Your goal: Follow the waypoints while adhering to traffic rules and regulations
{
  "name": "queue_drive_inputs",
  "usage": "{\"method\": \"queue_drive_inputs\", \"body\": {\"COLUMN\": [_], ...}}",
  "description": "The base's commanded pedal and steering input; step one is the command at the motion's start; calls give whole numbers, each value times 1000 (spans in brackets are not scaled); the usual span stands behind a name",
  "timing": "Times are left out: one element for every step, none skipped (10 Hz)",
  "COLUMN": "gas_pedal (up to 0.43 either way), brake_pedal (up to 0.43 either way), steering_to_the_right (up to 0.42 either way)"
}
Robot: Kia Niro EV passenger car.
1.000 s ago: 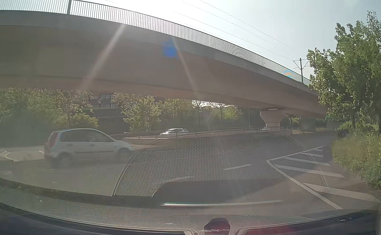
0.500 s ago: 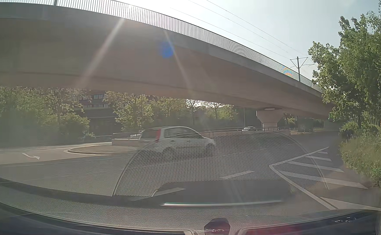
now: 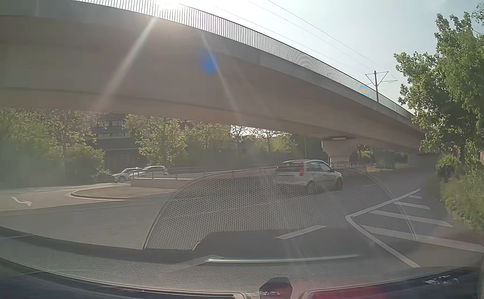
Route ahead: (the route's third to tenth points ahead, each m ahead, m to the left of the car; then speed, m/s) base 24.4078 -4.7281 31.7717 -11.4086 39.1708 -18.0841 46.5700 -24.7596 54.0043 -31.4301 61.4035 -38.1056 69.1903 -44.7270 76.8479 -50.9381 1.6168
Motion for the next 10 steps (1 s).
{"method": "queue_drive_inputs", "body": {"gas_pedal": [0, 0, 0, 0, 0, 0, 0, 0, 0, 0], "brake_pedal": [189, 177, 177, 177, 171, 165, 165, 165, 165, 165], "steering_to_the_right": [72, 72, 72, 72, 71, 68, 66, 65, 64, 62]}}
